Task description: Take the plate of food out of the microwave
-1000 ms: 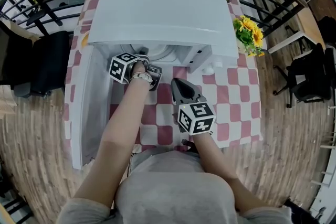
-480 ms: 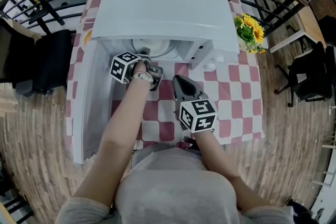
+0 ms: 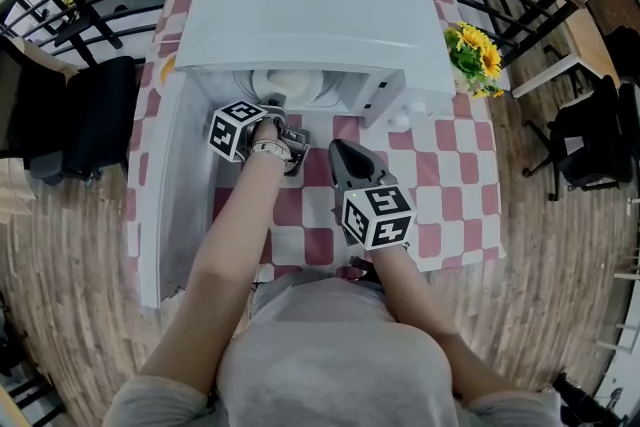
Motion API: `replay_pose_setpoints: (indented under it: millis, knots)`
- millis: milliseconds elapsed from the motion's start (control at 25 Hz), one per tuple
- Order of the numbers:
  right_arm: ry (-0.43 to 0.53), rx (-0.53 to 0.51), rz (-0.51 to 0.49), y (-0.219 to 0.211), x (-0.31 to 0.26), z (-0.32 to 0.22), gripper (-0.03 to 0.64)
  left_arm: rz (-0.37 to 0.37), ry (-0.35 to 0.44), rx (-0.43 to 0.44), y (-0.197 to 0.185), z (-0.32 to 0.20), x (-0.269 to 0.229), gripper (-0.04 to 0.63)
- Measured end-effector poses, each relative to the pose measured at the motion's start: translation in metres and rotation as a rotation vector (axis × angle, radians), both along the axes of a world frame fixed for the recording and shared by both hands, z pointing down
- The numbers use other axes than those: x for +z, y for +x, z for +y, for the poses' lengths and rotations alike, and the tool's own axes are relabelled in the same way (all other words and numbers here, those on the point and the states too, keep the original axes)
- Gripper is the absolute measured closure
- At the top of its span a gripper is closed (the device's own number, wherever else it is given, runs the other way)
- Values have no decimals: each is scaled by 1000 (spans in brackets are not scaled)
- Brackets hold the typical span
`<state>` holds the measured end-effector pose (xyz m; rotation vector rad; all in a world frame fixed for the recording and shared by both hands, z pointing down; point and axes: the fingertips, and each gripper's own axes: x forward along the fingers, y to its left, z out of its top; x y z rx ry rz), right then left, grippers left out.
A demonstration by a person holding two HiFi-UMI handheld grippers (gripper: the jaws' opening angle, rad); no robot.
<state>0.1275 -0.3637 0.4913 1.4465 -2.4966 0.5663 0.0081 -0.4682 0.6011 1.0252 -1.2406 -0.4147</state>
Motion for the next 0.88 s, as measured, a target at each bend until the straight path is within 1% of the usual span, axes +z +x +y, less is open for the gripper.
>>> replay_pose_setpoints:
  millis: [240,640,720,800,880]
  knots:
    - [12,-10,-5,-7,-4,1,591,8,0,5,0,5,-7,452]
    - [16,12,-12,-1,-7,0,591,21,-30,26,-1,9,-16,506]
    - [15,17,-15,1,-7,0,591,20,-24,31,0,9,-18,513]
    - [17,19,-18,2,-7,0,591,13,-10,37,1,9,-22,560]
    - [21,21,-20,3,-8,0,591,11,6,42,1,7,-27,568]
